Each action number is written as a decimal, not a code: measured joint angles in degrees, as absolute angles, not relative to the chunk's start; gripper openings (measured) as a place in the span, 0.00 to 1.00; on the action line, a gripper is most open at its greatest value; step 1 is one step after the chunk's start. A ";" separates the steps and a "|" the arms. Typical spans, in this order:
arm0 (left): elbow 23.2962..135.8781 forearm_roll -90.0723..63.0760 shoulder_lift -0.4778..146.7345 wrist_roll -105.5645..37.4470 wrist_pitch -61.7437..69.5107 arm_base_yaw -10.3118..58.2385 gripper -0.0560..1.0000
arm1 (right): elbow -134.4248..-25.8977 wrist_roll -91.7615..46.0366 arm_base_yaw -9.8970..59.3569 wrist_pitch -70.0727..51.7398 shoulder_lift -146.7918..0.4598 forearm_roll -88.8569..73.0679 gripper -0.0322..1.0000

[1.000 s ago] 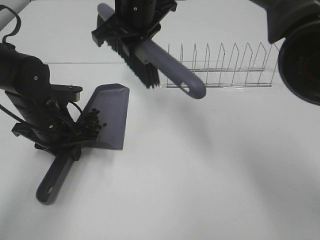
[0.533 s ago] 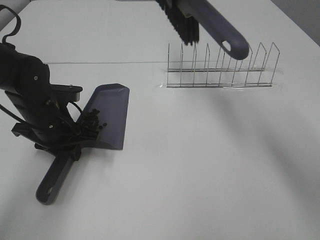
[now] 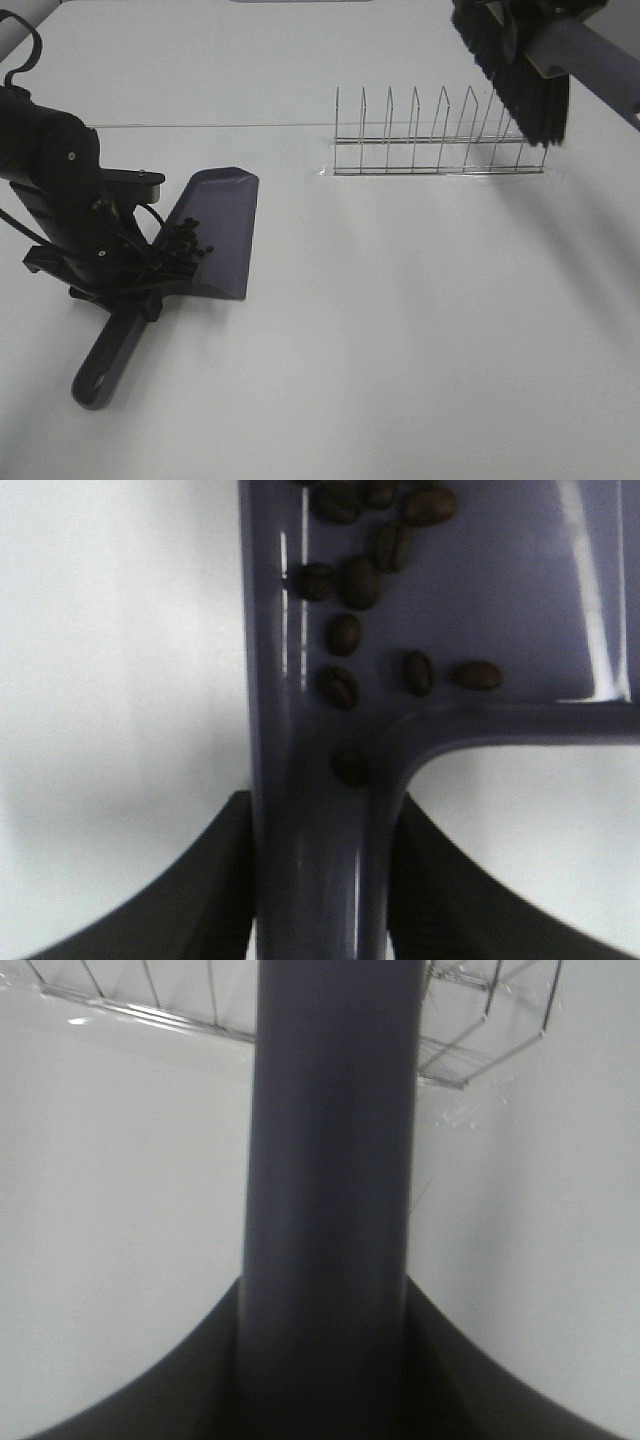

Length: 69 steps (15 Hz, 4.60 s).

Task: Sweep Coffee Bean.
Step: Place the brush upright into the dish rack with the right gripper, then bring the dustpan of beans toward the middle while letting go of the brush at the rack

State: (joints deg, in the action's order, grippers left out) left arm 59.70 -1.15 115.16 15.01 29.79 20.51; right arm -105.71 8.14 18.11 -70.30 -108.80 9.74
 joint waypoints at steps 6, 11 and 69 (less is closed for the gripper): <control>61.08 -2.69 110.92 15.01 31.63 20.91 0.39 | -89.44 9.40 12.55 -68.24 -107.09 8.08 0.37; 61.71 -3.21 107.14 15.01 31.63 20.91 0.39 | -90.13 9.40 12.55 -65.95 -114.94 7.68 0.37; 62.62 -11.12 115.79 13.24 25.73 27.10 0.51 | -120.15 14.09 12.49 -69.67 -126.85 11.40 0.69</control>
State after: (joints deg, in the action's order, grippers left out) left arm 62.62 -11.12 115.79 13.24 25.73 27.10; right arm -120.15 14.09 12.49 -69.67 -126.85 11.40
